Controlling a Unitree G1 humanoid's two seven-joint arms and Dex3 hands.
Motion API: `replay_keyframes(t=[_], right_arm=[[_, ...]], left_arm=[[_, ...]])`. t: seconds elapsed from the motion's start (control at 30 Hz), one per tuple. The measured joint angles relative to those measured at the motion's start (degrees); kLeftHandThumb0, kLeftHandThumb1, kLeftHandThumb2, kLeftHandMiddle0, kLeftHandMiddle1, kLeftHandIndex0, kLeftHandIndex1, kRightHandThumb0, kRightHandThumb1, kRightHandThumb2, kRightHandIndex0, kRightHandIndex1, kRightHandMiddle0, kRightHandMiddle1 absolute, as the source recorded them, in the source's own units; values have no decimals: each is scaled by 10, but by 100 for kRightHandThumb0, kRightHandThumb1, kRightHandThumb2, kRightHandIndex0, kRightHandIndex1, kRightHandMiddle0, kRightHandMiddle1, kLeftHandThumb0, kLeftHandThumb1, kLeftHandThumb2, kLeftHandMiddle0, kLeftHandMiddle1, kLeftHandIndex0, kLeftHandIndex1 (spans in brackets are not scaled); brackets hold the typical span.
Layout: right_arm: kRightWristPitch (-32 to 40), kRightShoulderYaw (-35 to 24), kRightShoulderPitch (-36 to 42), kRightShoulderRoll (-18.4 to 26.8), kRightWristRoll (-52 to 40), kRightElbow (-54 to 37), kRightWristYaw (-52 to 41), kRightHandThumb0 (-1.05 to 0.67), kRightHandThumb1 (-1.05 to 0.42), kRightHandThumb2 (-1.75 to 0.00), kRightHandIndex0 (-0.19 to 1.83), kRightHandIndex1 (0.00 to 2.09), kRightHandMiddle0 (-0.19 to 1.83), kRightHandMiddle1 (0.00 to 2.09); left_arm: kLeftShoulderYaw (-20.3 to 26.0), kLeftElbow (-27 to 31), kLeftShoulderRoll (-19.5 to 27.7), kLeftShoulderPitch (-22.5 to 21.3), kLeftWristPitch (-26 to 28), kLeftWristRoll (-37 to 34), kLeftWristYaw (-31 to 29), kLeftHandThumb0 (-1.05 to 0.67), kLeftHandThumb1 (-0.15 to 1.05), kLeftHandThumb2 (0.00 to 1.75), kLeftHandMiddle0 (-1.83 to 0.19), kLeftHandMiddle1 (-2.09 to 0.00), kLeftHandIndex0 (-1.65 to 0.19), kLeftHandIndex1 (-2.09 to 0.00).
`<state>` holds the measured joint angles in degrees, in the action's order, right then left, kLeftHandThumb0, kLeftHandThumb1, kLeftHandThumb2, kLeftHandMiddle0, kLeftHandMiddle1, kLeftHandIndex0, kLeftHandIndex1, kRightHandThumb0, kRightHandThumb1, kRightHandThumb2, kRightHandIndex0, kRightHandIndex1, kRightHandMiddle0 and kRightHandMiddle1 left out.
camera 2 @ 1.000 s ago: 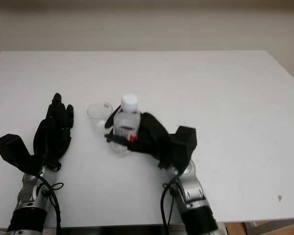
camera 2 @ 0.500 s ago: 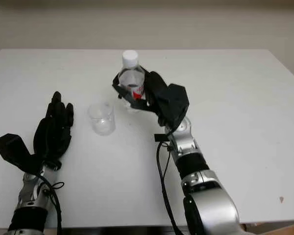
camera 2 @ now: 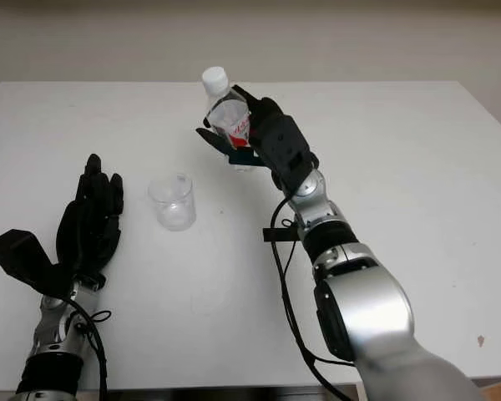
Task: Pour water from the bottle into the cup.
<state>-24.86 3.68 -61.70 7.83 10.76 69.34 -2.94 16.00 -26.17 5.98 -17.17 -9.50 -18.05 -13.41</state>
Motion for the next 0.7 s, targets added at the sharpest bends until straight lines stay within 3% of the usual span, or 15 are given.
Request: replay_keyframes(t=[0.2,0.43,0.53,0.7], right_arm=[[18,57,-23,2,94,17,118,-18,-73,-71,145,209,129,209],[61,156,-39,1,220,33,244,-21,-93,-23,127,209,86,209],[80,208,-43,2,282,39,305,-22,-95,-16,118,209,74,209],[100,260,-54,6,336,51,334,-21,-98,-11,121,209,61,209]], left_arm=[[0,0,-5,0,1,0,3,-70,105,50,15,-5,17,-5],[1,-2,-7,-1,-1,-2,2,-69,105,50,15,-5,17,-5],[1,-3,-7,-2,-4,-2,1,-69,105,51,15,-5,17,-5],[1,-3,-7,-2,-5,-2,1,-69,105,52,15,-5,17,-5]])
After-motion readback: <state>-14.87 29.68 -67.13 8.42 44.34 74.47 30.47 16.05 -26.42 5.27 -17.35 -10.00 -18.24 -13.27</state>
